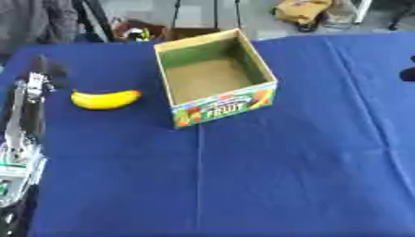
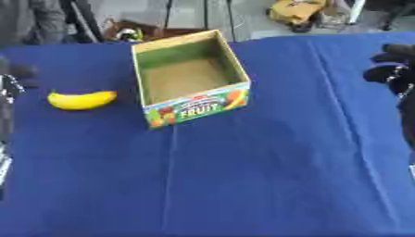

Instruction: Pick up objects on the table and place them in the box.

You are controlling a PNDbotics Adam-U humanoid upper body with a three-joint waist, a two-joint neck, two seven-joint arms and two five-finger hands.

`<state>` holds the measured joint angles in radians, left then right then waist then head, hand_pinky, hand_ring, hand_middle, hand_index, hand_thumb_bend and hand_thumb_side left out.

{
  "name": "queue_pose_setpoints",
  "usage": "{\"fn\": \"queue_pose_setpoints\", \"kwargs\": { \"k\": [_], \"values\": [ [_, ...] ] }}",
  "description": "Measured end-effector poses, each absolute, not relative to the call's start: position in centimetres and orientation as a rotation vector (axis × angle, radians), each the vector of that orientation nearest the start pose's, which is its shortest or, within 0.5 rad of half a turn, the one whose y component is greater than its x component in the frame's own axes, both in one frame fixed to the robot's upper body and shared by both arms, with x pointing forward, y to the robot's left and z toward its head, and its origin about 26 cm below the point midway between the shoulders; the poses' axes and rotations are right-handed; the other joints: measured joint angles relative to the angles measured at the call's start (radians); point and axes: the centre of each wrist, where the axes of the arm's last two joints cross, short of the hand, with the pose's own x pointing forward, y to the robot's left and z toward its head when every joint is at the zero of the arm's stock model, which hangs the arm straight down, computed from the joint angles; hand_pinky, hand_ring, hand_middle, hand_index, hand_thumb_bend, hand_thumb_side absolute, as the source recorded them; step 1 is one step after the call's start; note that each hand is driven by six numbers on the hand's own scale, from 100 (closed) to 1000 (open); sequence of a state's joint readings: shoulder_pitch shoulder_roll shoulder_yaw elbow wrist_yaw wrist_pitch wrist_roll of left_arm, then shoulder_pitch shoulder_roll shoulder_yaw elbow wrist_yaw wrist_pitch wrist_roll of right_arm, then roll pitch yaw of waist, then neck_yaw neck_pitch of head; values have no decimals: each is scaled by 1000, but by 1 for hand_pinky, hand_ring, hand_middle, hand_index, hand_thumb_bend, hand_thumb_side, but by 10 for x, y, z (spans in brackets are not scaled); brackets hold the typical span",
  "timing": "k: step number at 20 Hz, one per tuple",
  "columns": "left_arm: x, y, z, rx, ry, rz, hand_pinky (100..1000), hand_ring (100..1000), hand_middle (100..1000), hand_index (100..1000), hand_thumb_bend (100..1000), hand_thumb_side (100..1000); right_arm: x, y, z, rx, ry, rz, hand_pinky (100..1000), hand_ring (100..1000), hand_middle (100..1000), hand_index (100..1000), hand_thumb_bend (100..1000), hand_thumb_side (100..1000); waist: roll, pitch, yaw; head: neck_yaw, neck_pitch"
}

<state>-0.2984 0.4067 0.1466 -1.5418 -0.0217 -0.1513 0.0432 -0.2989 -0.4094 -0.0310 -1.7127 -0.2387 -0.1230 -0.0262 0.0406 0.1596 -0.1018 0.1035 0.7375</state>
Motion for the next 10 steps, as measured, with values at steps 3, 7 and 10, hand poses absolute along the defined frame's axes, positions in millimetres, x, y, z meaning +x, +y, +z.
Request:
{"fn": "queue_pose_setpoints", "kwargs": {
  "k": [3, 7, 10],
  "values": [
    [355, 361, 135, 492, -1953, -373, 746, 748, 643, 705, 648, 759, 335, -308, 147, -66, -2120, 198, 683, 602, 634, 760, 100, 896, 7, -6, -2, -1, 0],
    [374, 367, 156, 569, -1841, -571, 807, 761, 674, 763, 686, 710, 334, -310, 144, -69, -2109, 198, 683, 602, 633, 760, 100, 896, 14, -13, -5, -1, 0],
    [388, 374, 174, 642, -1733, -708, 836, 766, 686, 793, 751, 690, 334, -310, 144, -71, -2106, 203, 683, 601, 633, 760, 100, 896, 13, -15, -11, -1, -1]
  ]
}}
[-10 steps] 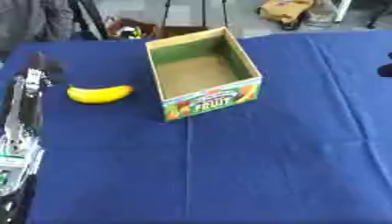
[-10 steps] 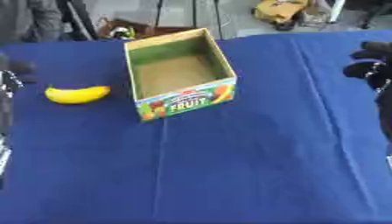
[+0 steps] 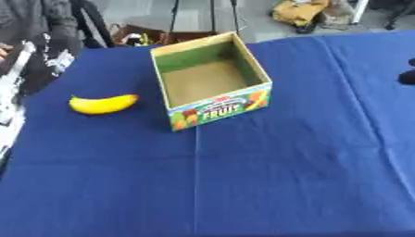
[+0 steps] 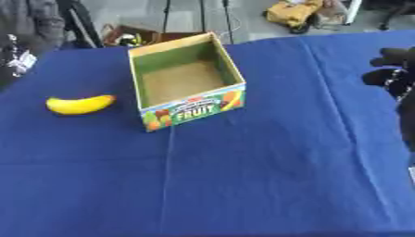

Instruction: Pick up objects on the table and place them in the box.

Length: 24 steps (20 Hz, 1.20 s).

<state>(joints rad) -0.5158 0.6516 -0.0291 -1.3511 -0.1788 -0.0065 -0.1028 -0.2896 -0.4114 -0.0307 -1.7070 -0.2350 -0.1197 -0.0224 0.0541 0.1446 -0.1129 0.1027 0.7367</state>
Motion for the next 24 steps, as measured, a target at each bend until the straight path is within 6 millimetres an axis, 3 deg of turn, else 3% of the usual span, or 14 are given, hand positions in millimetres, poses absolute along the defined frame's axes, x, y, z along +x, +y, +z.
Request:
{"fn": "queue_pose_setpoints", "kwargs": {
  "k": [6, 10, 11, 19, 24],
  "values": [
    [405, 399, 200, 810, -1452, -936, 868, 774, 701, 829, 788, 594, 335, -309, 143, -62, -2100, 218, 684, 599, 633, 760, 100, 897, -2, -1, -29, 16, -2],
    [414, 409, 195, 839, -1304, -1064, 881, 779, 709, 842, 792, 540, 336, -308, 143, -59, -2097, 224, 684, 599, 633, 759, 100, 897, -6, -1, -31, 20, -4],
    [416, 410, 193, 839, -1275, -1090, 880, 780, 710, 845, 754, 507, 336, -308, 143, -58, -2097, 225, 684, 598, 633, 760, 100, 897, -7, -1, -31, 20, -4],
    [432, 415, 176, 772, -1143, -1270, 882, 780, 708, 843, 695, 457, 336, -308, 143, -57, -2096, 226, 684, 598, 633, 759, 100, 897, -12, -1, -28, 17, -4],
    [435, 416, 179, 749, -1091, -1359, 887, 782, 708, 843, 682, 440, 336, -309, 142, -57, -2096, 227, 684, 598, 632, 759, 100, 897, -15, -1, -24, 16, -4]
  ]
}}
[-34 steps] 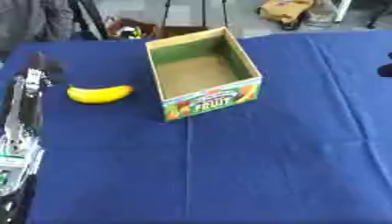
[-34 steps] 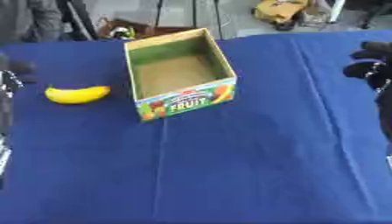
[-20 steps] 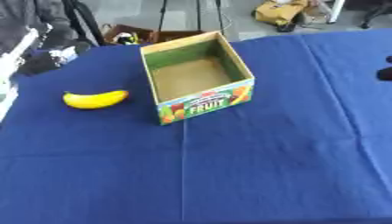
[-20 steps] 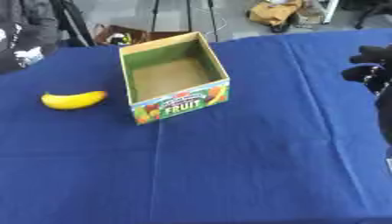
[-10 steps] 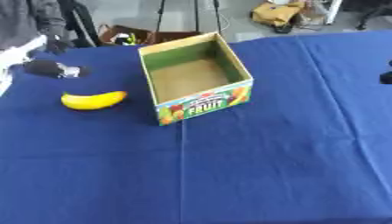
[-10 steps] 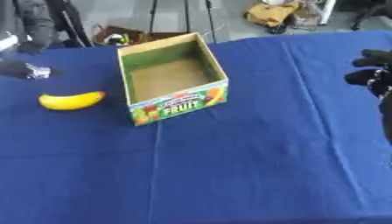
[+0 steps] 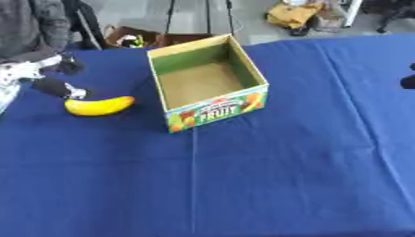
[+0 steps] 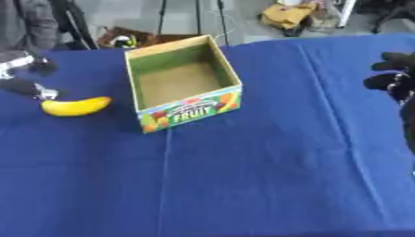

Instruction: Pick up objects on the table and place them in the box.

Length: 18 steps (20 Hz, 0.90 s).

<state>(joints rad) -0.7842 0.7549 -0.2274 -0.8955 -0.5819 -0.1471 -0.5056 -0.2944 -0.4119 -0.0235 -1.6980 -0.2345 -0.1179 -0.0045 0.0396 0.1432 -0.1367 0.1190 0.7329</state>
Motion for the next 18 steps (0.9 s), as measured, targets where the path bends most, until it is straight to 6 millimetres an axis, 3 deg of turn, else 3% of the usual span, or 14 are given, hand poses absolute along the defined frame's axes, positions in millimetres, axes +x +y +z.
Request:
{"fn": "queue_pose_setpoints", "kwargs": {
  "k": [9, 18],
  "values": [
    [443, 402, 170, 750, -1001, -1466, 893, 782, 706, 843, 654, 428, 336, -308, 141, -55, -2094, 225, 684, 598, 632, 760, 100, 898, -5, 0, 1, 0, 0],
    [450, 396, 151, 932, -877, -1659, 899, 792, 715, 852, 672, 425, 336, -308, 141, -55, -2093, 224, 684, 598, 632, 760, 100, 898, -9, 0, 1, -2, -1]
  ]
}}
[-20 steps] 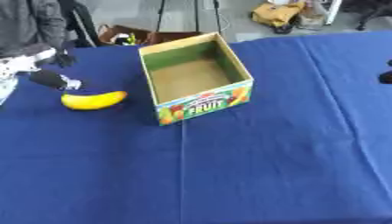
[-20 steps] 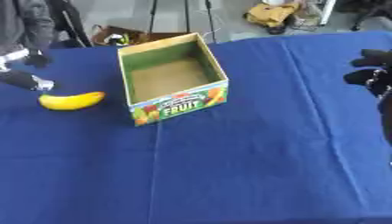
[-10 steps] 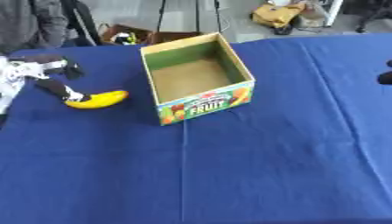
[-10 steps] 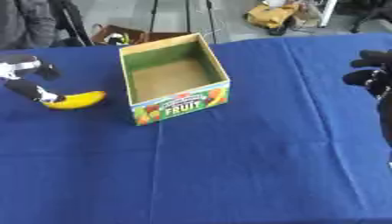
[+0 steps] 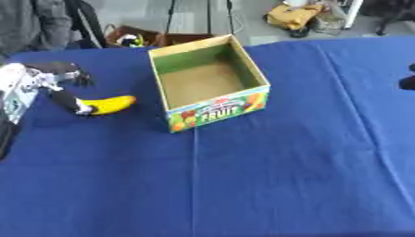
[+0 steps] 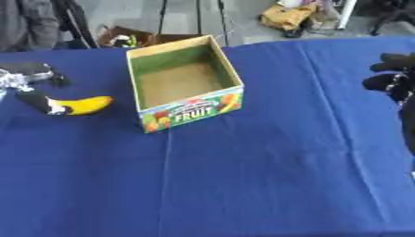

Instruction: Pick up objects on the table and place them in the box.

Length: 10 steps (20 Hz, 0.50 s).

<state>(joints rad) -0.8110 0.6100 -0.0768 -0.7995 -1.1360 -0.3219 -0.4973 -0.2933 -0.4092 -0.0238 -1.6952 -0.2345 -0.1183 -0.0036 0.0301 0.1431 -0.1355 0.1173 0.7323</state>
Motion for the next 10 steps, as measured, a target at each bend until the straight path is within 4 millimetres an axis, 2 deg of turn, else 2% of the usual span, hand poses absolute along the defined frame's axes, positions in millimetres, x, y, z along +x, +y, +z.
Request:
{"fn": "queue_pose_setpoints", "kwargs": {
  "k": [10],
  "values": [
    [450, 400, 140, 921, -877, -1686, 891, 786, 706, 840, 653, 432, 336, -309, 141, -56, -2092, 224, 684, 598, 632, 760, 100, 898, 0, 0, 0, -1, 0]
  ]
}}
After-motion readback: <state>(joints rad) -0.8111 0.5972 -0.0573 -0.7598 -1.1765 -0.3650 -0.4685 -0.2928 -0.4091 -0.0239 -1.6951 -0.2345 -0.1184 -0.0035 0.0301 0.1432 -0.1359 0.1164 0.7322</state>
